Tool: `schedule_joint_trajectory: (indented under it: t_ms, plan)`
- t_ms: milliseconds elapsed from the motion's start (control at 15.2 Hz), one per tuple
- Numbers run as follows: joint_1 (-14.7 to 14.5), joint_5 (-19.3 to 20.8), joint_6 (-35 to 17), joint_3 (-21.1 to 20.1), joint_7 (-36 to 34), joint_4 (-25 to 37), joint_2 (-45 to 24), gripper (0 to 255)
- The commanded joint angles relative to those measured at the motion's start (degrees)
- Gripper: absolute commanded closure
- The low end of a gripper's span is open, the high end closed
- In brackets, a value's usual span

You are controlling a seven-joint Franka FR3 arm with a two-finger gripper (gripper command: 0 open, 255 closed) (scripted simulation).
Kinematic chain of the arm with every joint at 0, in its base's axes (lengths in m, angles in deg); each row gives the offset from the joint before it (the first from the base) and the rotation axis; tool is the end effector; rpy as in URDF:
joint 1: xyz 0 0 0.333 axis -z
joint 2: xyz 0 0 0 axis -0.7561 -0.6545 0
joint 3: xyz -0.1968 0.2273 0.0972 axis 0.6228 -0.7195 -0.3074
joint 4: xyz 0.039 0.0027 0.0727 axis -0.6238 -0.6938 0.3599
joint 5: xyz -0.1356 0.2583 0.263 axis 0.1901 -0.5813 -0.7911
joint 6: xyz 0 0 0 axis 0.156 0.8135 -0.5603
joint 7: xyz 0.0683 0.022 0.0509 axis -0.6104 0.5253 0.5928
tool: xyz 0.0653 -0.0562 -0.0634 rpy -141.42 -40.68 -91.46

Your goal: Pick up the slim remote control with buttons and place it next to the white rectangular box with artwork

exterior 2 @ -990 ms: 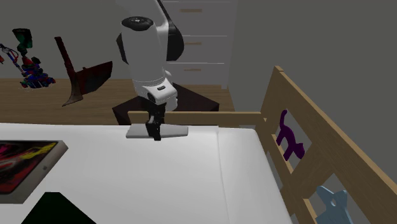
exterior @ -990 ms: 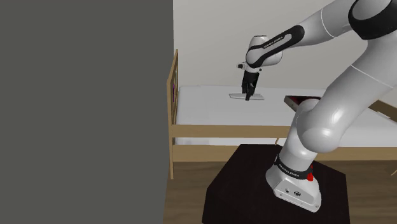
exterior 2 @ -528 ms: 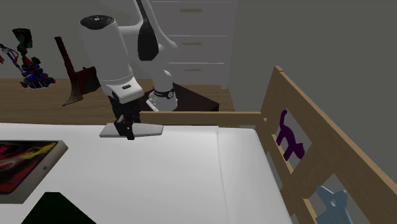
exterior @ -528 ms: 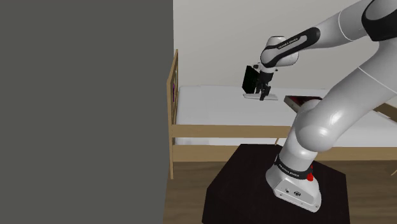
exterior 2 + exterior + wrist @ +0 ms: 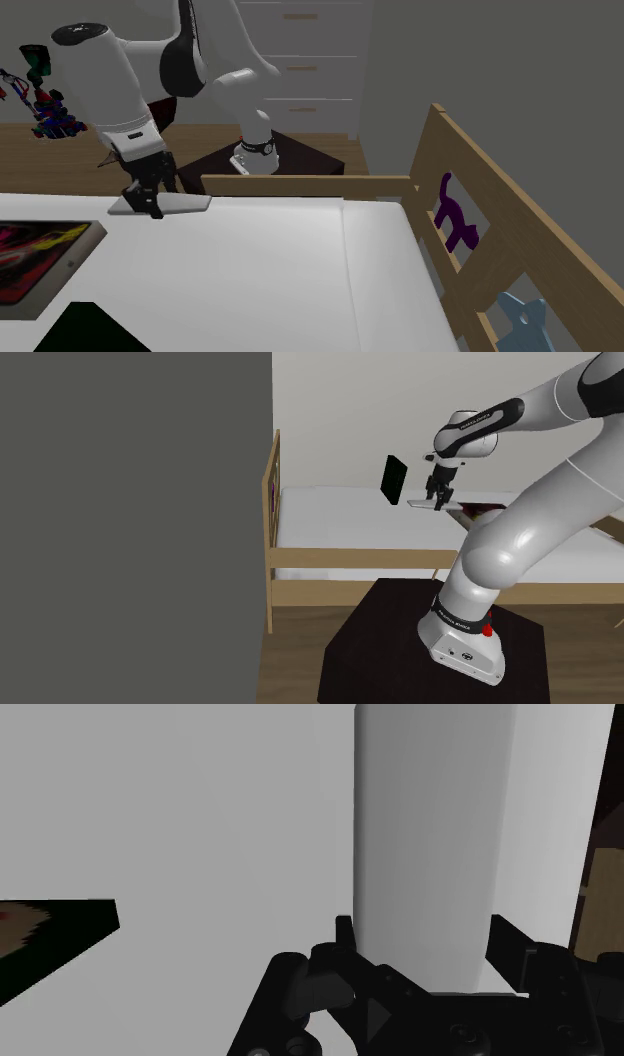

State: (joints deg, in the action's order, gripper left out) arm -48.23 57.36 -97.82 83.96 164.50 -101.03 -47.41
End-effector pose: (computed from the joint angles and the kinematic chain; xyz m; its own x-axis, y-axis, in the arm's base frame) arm 0.1953 -0.4112 0.3737 0.7631 0.6462 -0.0071 0.6463 -0.7631 0.0079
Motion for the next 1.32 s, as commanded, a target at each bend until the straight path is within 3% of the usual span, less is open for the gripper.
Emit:
schedule_joint_trajectory:
  t_ms: [0,330,528,594,1254]
  plan:
    - [-0.1,0.0,-0.2,3.4,3.6,1.5,-0.8,255]
    - [-1.9,-0.6,0.0,12.0,11.7,6.0,-2.6,255]
    - [-5.3,-1.6,0.1,19.1,16.8,9.4,-4.0,255]
    - [-7.7,-2.1,0.2,23.1,19.0,11.2,-4.5,255]
    - [-20.0,1.1,-6.9,37.4,17.2,8.5,-4.0,255]
